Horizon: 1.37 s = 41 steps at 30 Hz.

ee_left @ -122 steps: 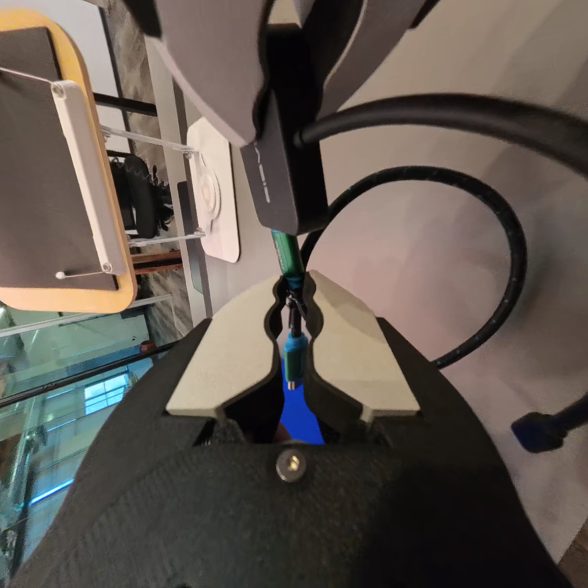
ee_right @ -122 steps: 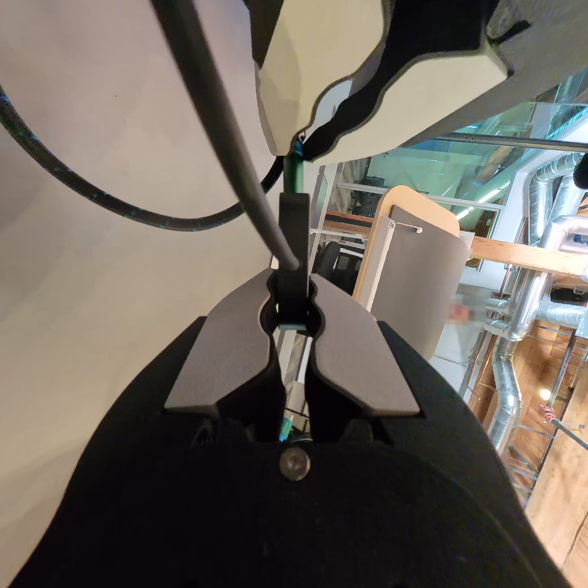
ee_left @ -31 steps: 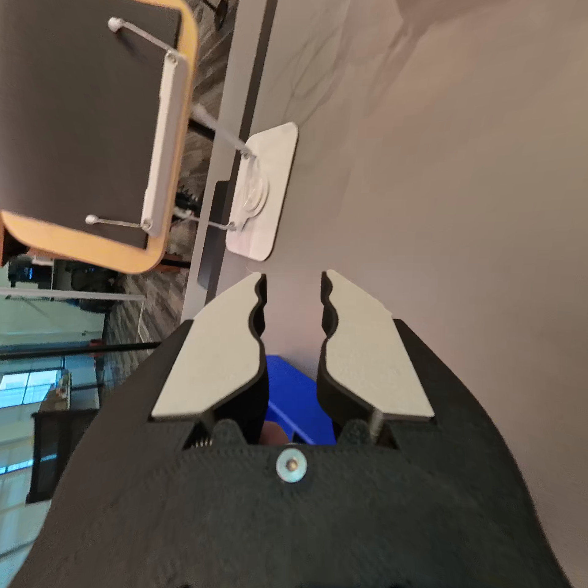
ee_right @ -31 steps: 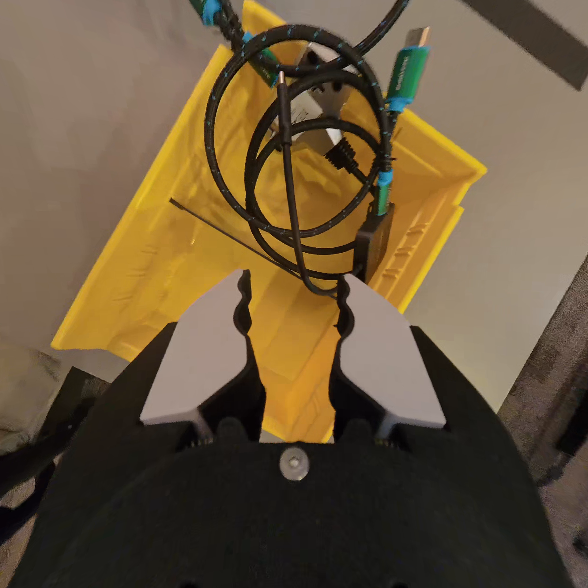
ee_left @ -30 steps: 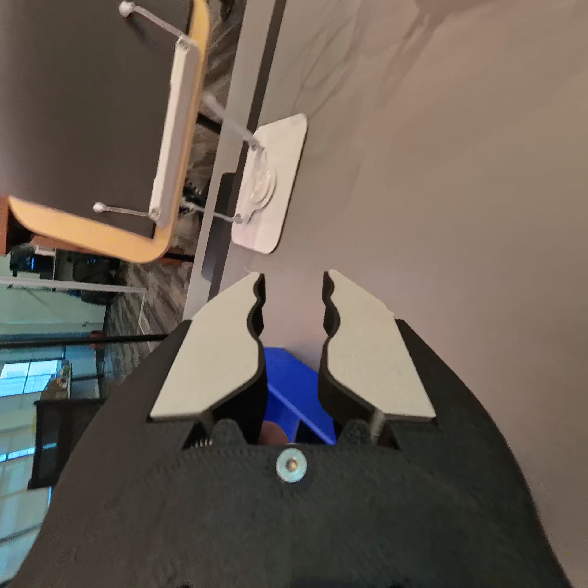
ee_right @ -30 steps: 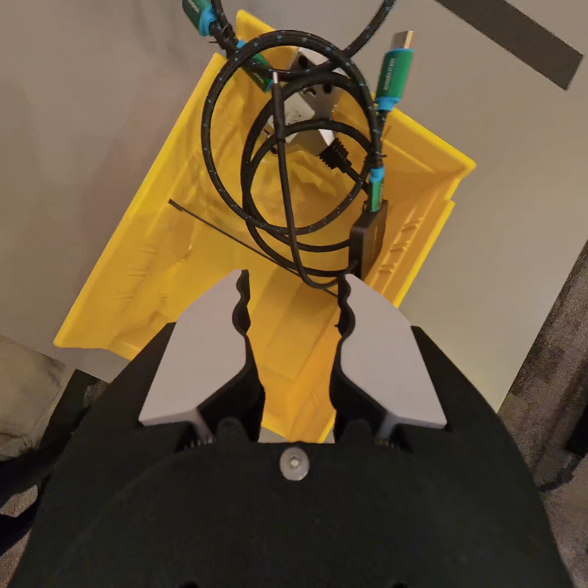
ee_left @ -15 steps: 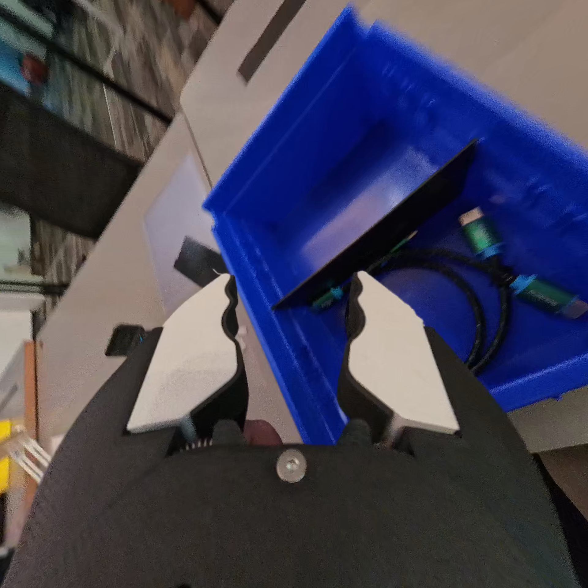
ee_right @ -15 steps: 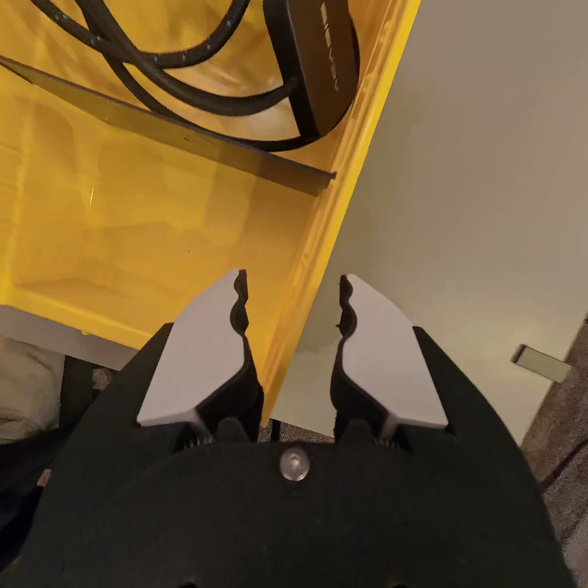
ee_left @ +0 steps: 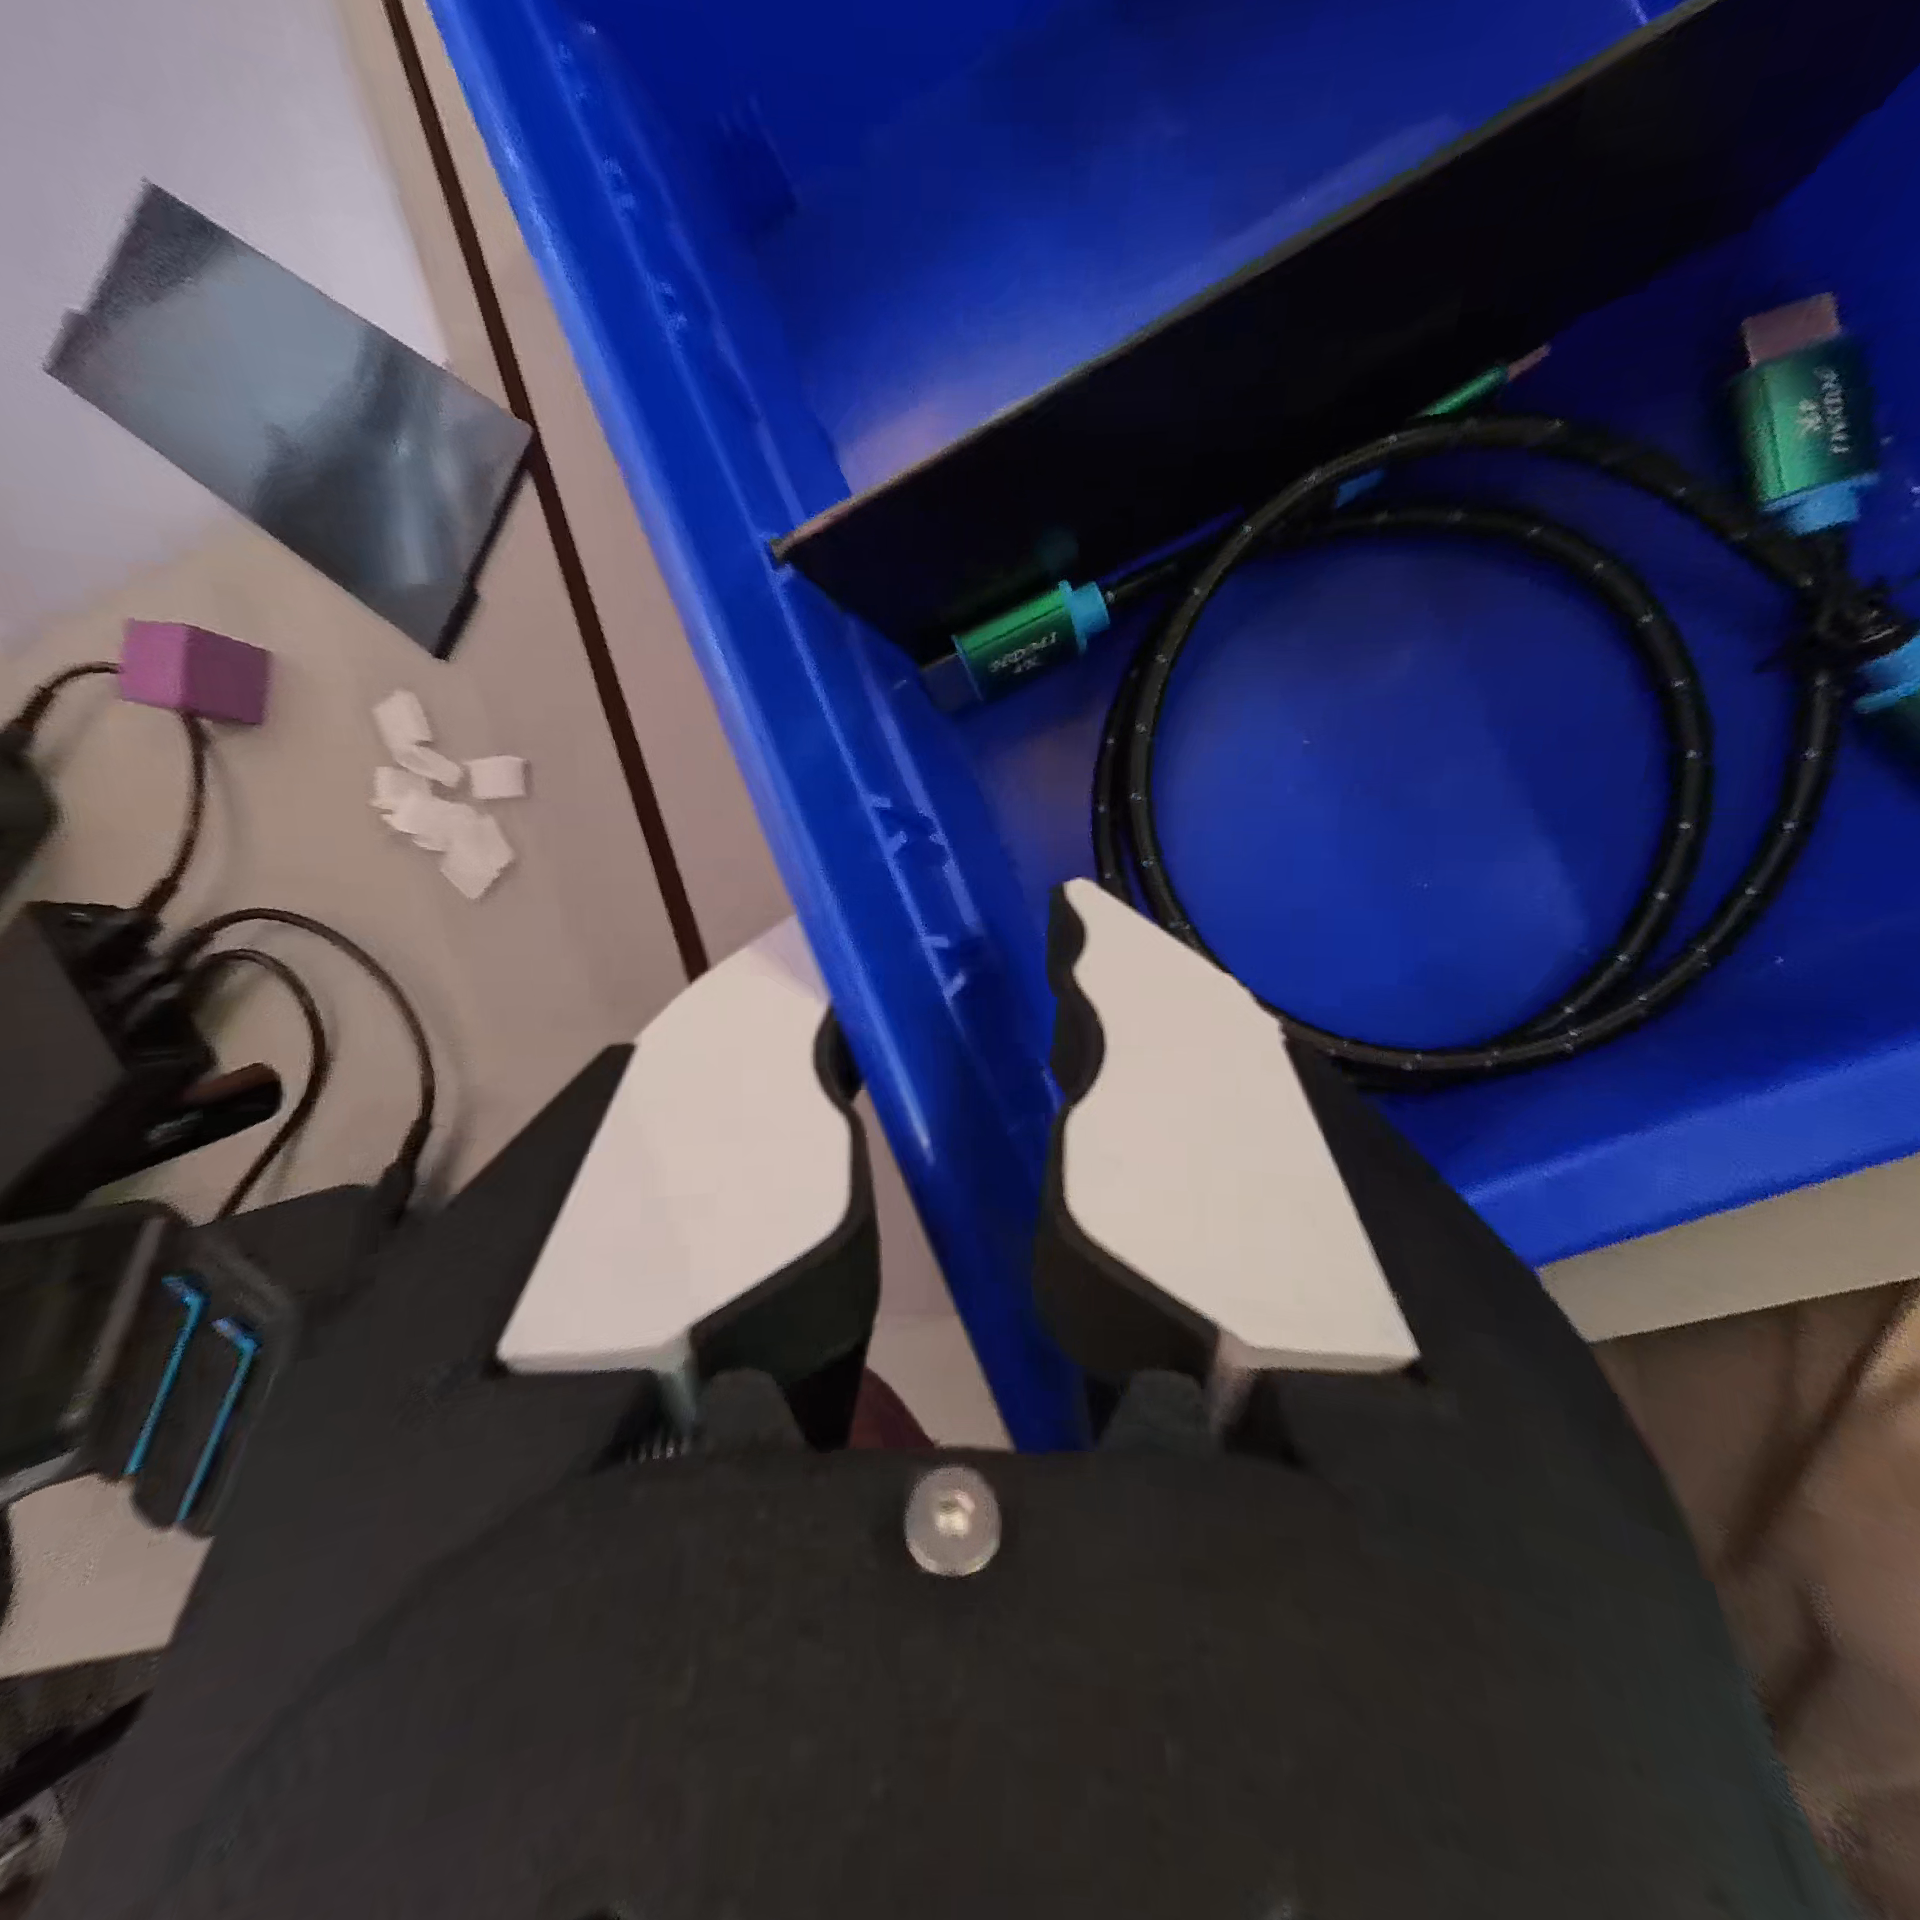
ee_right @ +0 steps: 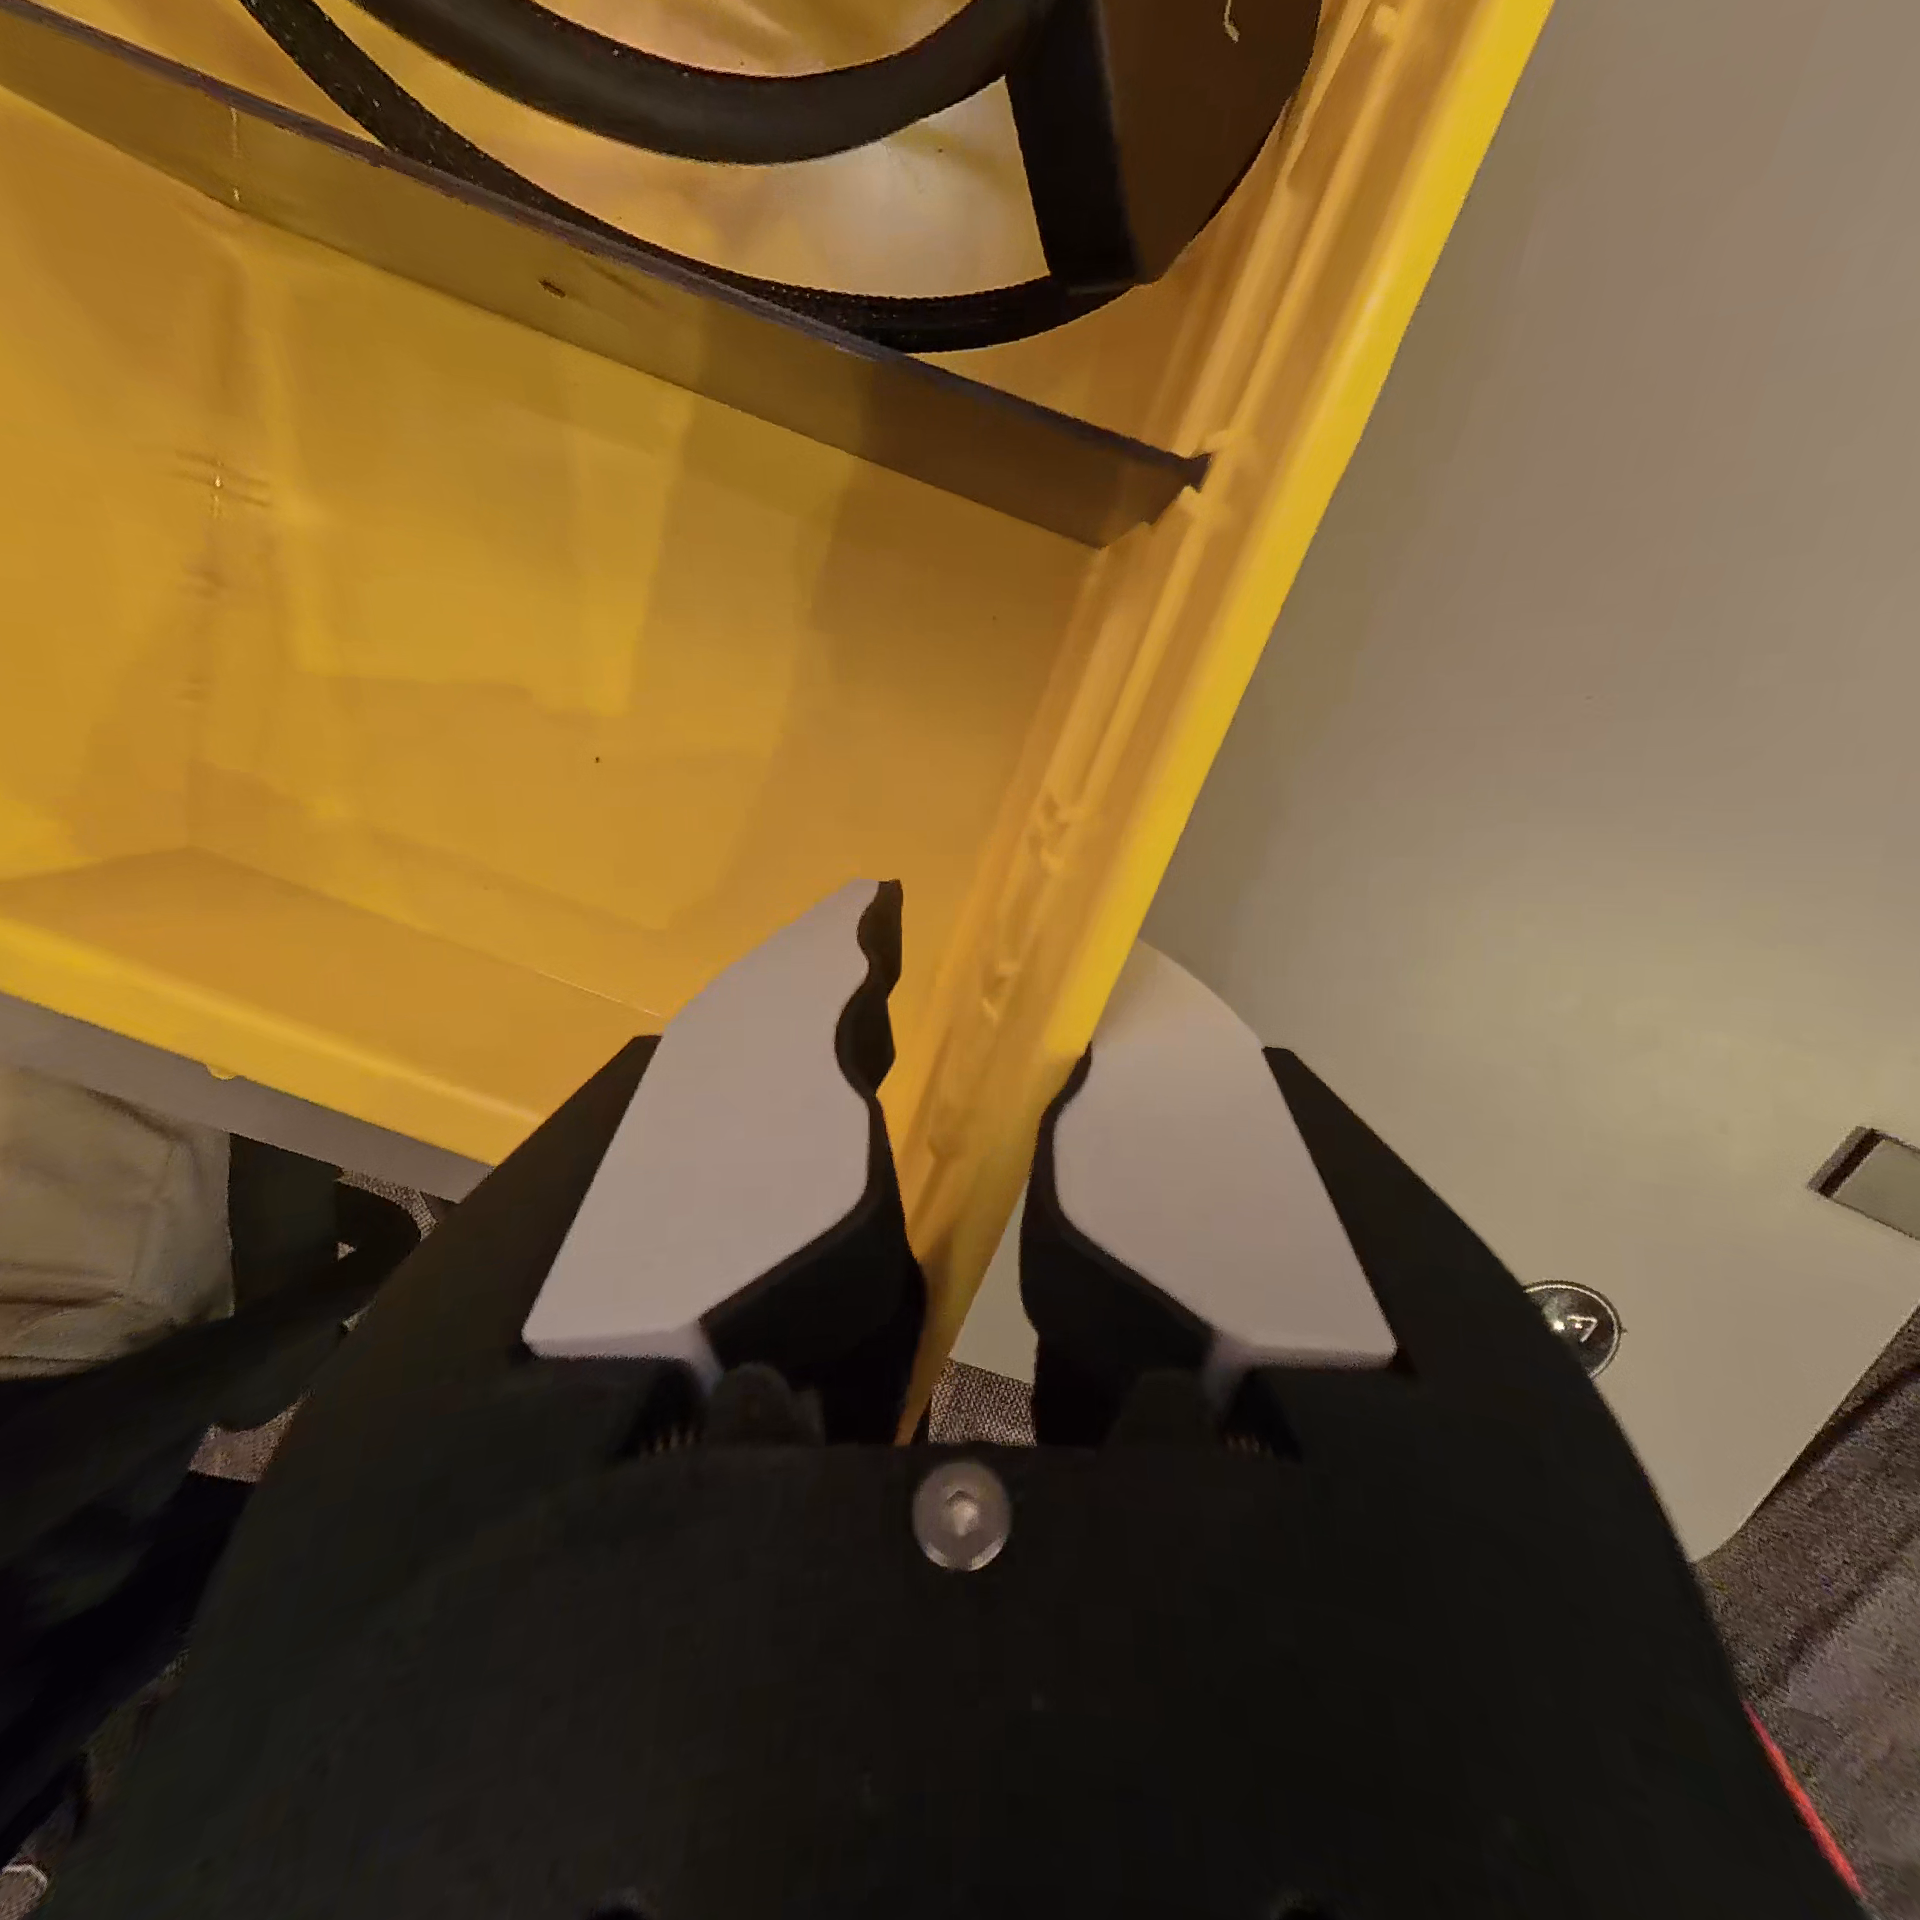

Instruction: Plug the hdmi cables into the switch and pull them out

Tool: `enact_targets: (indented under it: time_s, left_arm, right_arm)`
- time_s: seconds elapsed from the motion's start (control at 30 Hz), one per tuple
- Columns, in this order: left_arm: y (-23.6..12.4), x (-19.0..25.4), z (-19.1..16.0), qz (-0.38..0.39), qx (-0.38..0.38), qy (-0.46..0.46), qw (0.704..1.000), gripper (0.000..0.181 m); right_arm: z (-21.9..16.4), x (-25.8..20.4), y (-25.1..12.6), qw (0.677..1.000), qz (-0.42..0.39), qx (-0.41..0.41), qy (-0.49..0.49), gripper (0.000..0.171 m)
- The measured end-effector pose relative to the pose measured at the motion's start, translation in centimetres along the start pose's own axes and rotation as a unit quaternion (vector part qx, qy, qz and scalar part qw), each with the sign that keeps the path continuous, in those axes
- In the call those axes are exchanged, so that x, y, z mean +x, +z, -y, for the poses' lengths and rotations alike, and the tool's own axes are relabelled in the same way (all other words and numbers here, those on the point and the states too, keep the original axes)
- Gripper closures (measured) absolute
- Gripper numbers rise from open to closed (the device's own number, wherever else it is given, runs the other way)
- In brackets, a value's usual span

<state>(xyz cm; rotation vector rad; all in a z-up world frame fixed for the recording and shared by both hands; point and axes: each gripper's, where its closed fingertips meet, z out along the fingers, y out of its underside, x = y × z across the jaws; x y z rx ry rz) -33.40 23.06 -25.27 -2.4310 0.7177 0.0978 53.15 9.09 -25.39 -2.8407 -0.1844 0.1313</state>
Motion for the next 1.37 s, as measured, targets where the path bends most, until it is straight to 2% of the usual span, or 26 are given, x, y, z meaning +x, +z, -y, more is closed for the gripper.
enact_targets:
  time_s: [0.07, 0.17, 0.2, 0.57, 0.97, 1.37]
  left_arm:
    - [0.4, 0.1, 0.1, 0.001, 0.008, -0.002, 1.000, 0.155]
    - [0.5, 0.0, 0.7, -0.035, 0.041, -0.075, 0.996, 0.174]
    - [0.5, 0.1, 0.9, -0.058, 0.060, -0.094, 0.992, 0.175]
    - [0.0, 1.3, 2.1, -0.085, 0.105, -0.106, 0.985, 0.175]
    - [-2.3, 2.9, 3.2, -0.092, 0.167, -0.127, 0.973, 0.174]
    - [-6.4, 1.2, 2.4, -0.067, 0.237, -0.187, 0.951, 0.174]
  right_arm:
    - [0.0, -0.1, 0.0, 1.000, -0.003, 0.004, 0.003, 0.150]
    - [0.1, -0.5, 0.1, 1.000, -0.006, 0.003, -0.002, 0.150]
    - [0.1, -0.7, 0.1, 1.000, -0.007, 0.003, -0.005, 0.150]
    - [0.5, -5.5, 0.6, 0.999, 0.010, 0.011, -0.034, 0.148]
    - [2.3, -14.6, 1.9, 0.995, 0.042, 0.013, -0.086, 0.134]
    - [5.8, -24.7, 3.9, 0.985, 0.074, 0.031, -0.154, 0.113]
